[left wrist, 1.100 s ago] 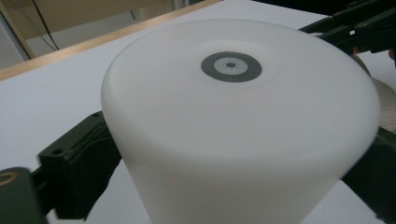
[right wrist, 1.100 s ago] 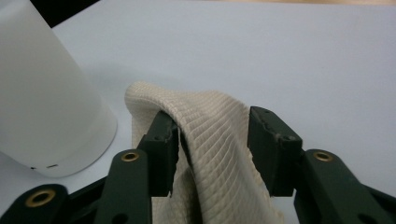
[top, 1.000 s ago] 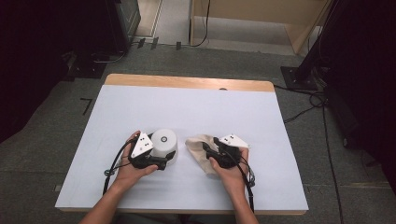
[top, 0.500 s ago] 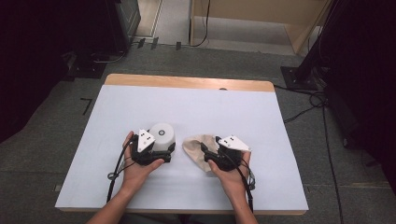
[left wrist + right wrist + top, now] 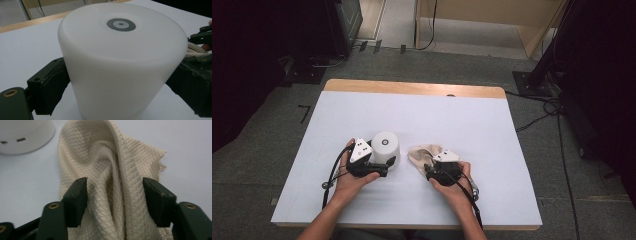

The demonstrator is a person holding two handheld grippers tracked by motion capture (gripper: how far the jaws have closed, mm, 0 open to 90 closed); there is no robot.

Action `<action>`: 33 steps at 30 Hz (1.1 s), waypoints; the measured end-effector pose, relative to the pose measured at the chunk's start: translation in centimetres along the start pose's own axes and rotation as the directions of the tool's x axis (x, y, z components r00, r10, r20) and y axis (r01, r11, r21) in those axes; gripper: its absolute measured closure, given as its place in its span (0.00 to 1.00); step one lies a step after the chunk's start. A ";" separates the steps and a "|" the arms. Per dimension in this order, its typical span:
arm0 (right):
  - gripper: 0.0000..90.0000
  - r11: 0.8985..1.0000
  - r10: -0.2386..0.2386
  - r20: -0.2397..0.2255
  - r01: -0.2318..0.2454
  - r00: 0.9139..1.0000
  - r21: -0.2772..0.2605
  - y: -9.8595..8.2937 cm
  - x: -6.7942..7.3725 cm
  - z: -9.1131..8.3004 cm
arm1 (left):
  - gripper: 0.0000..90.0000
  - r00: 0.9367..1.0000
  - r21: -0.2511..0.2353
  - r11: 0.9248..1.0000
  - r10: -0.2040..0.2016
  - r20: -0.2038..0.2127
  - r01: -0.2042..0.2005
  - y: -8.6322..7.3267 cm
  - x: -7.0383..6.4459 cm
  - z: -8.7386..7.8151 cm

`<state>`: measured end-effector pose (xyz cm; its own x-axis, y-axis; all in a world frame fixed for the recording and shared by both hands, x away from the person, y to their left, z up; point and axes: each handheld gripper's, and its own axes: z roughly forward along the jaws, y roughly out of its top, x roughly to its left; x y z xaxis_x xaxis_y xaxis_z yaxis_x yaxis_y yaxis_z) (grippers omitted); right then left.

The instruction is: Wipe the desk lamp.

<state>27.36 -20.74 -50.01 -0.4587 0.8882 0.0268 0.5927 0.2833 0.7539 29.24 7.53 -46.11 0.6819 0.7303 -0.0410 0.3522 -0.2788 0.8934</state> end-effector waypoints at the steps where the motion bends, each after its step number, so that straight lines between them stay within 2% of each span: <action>1: 0.66 1.000 0.001 0.003 -0.001 1.000 -0.007 0.0 -0.4 -0.1 | 0.07 1.000 -0.002 1.000 -0.001 0.004 0.001 0.0 0.1 0.0; 3: 0.85 1.000 -0.007 0.014 0.007 1.000 -0.011 0.0 -0.7 -0.2 | 0.07 1.000 -0.002 1.000 -0.002 0.016 0.002 0.0 0.3 0.3; 4: 0.85 1.000 -0.007 0.014 0.007 1.000 -0.011 0.0 -0.7 -0.2 | 0.08 1.000 -0.002 1.000 -0.002 0.016 0.002 0.0 0.3 0.3; 5: 0.92 1.000 -0.005 0.016 0.005 1.000 -0.009 0.0 -0.7 -0.3 | 0.08 1.000 -0.001 1.000 -0.002 0.019 0.002 0.0 0.3 0.3; 6: 0.96 1.000 0.007 0.011 -0.007 1.000 -0.008 0.1 -0.8 -0.4 | 0.09 1.000 -0.003 1.000 0.003 0.018 -0.003 0.0 0.3 0.3; 8: 0.96 0.999 0.031 -0.044 -0.033 0.999 -0.043 0.3 -0.6 -0.7 | 0.09 1.000 -0.001 1.000 0.002 0.019 -0.002 0.0 0.3 0.3; 10: 0.96 0.991 0.042 -0.115 -0.056 0.992 -0.121 0.9 0.1 -1.4 | 0.09 1.000 -0.001 1.000 0.004 0.022 -0.004 0.0 0.1 0.2; 11: 0.96 0.984 0.037 -0.143 -0.061 0.989 -0.166 1.2 0.5 -1.9 | 0.09 1.000 -0.001 1.000 0.004 0.022 -0.004 0.0 0.1 0.2; 12: 0.96 0.976 0.035 -0.165 -0.070 0.986 -0.208 1.6 0.9 -2.4 | 0.09 0.999 0.000 1.000 0.005 0.032 -0.005 0.0 -0.2 0.3; 13: 0.96 0.976 0.035 -0.165 -0.070 0.986 -0.208 1.6 0.9 -2.4 | 0.09 0.999 0.000 1.000 0.005 0.032 -0.005 0.0 -0.2 0.3; 14: 0.96 0.952 0.043 -0.217 -0.106 0.975 -0.287 2.4 1.6 -3.4 | 0.09 0.999 0.002 1.000 0.010 0.042 -0.010 0.1 -0.5 0.4; 16: 0.96 0.924 0.029 -0.271 -0.129 0.962 -0.360 3.0 2.1 -4.3 | 0.09 0.999 0.003 1.000 0.011 0.049 -0.011 0.1 -0.8 0.4; 17: 0.96 0.924 0.029 -0.271 -0.129 0.962 -0.360 3.0 2.1 -4.3 | 0.09 0.999 0.003 1.000 0.011 0.049 -0.011 0.1 -0.8 0.4; 18: 0.96 0.898 0.004 -0.308 -0.139 0.951 -0.417 3.3 2.5 -5.2 | 0.09 0.998 0.006 1.000 0.019 0.058 -0.019 0.1 -1.0 0.4; 20: 0.96 0.873 -0.016 -0.350 -0.158 0.936 -0.462 3.5 2.7 -5.7 | 0.09 0.998 0.006 1.000 0.017 0.059 -0.018 0.1 -1.1 0.4; 21: 0.96 0.873 -0.016 -0.350 -0.158 0.936 -0.462 3.5 2.7 -5.7 | 0.09 0.998 0.007 1.000 0.017 0.060 -0.018 0.1 -1.0 0.4; 22: 0.96 0.872 -0.024 -0.369 -0.161 0.929 -0.462 3.6 2.7 -5.8 | 0.09 0.998 0.007 1.000 0.016 0.062 -0.017 0.1 -1.0 0.4; 23: 0.96 0.893 -0.030 -0.398 -0.154 0.917 -0.422 3.4 2.5 -5.1 | 0.09 0.998 0.006 1.000 0.017 0.066 -0.018 0.0 -0.9 0.4; 24: 0.96 0.893 -0.030 -0.398 -0.154 0.917 -0.422 3.4 2.5 -5.1 | 0.09 0.998 0.006 1.000 0.017 0.066 -0.018 0.0 -0.9 0.4; 25: 0.96 0.905 -0.024 -0.403 -0.152 0.915 -0.397 3.2 2.4 -4.5 | 0.09 0.998 0.006 1.000 0.017 0.065 -0.017 0.0 -1.0 0.4; 26: 0.96 0.931 0.015 -0.416 -0.165 0.909 -0.326 2.6 2.3 -3.2 | 0.09 0.998 0.008 1.000 0.018 0.065 -0.018 0.0 -1.0 0.5; 27: 0.95 0.947 0.028 -0.380 -0.147 0.925 -0.286 2.4 2.2 -2.6 | 0.09 0.998 0.008 1.000 0.018 0.065 -0.018 0.0 -1.0 0.5; 28: 0.95 0.966 0.030 -0.313 -0.108 0.949 -0.237 2.3 2.3 -2.1 | 0.09 0.998 0.014 1.000 0.021 0.066 -0.022 -0.1 -0.9 0.5; 29: 0.95 0.966 0.030 -0.313 -0.108 0.949 -0.237 2.3 2.3 -2.1 | 0.09 0.998 0.014 1.000 0.021 0.066 -0.022 -0.1 -0.9 0.5; 30: 0.94 0.991 0.004 -0.184 -0.029 0.983 -0.133 1.9 2.0 -1.2 | 0.09 0.998 0.017 1.000 0.021 0.065 -0.022 -0.1 -0.9 0.5; 31: 0.94 0.991 0.004 -0.184 -0.029 0.983 -0.133 1.9 2.0 -1.2 | 0.09 0.998 0.017 1.000 0.021 0.065 -0.022 -0.1 -0.9 0.5; 32: 0.89 0.996 0.061 -0.139 -0.070 0.988 -0.063 1.4 0.9 -0.7 | 0.09 0.998 0.017 1.000 0.022 0.067 -0.023 -0.1 -0.9 0.4; 33: 0.82 0.996 0.080 -0.107 -0.085 0.991 -0.036 1.2 0.3 -0.6 | 0.09 0.997 0.017 1.000 0.021 0.068 -0.022 -0.1 -0.9 0.4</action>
<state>27.51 -20.36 -48.67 -0.4777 0.8643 0.1574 0.6054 0.1941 0.7719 28.86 6.67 -46.36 0.7310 0.6804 -0.0521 0.3476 -0.3056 0.8864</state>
